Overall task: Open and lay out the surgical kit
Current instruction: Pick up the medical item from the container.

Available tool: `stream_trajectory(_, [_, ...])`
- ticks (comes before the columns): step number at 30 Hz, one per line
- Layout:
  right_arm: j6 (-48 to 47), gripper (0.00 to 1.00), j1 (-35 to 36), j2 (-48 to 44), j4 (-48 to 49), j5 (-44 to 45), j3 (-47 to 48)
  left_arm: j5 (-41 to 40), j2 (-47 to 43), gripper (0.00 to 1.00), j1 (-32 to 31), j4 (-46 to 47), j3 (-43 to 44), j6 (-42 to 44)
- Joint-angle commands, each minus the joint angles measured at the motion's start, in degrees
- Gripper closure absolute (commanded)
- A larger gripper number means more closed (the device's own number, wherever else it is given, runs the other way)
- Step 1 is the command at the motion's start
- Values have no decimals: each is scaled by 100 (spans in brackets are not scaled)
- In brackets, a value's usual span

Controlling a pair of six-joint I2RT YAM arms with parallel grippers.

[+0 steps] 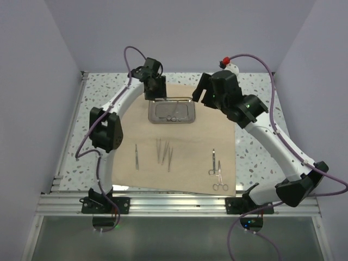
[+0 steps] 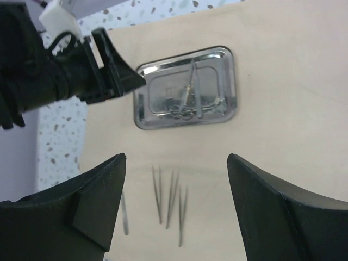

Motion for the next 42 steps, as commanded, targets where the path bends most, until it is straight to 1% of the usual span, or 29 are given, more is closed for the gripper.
stream_trajectory(1, [-366, 20, 60, -127, -719, 690, -378, 359, 640, 39, -265, -49, 1141, 160])
stream_trajectory(2, [-375, 20, 68, -206, -745, 734, -440, 386, 955, 39, -300, -58, 1474, 152])
stream_trajectory(4, [-410, 18, 51, -417, -833, 875, -580, 377, 1255, 39, -379, -5, 1635, 117])
stream_trajectory(8, [-507, 18, -10, -576, -1106, 1077, -625, 377, 1450, 39, -441, 328, 1355, 81])
stream_trajectory(11, [-472, 17, -28, -681, -1176, 1156, -712, 325, 1652, 39, -520, 443, 1363, 160])
stream_trajectory(17, [-463, 16, -81, -655, -1334, 1183, -678, -201, 2074, 39, -731, 329, 1644, 371])
stream_trajectory(23, [-524, 17, -134, -576, -1379, 1183, -581, -729, 2294, 40, -766, 197, 1653, 468])
stream_trajectory(30, [-533, 16, -178, -471, -1361, 1113, -537, -1722, 2593, 44, -775, -224, 1715, 679])
stream_trajectory(39, [-568, 17, -213, -339, -1326, 1051, -476, -2188, 2918, 46, -766, -436, 1706, 925])
stream_trajectory(42, [-568, 17, -222, -295, -1291, 1025, -484, -2137, 2953, 48, -722, -410, 1627, 908])
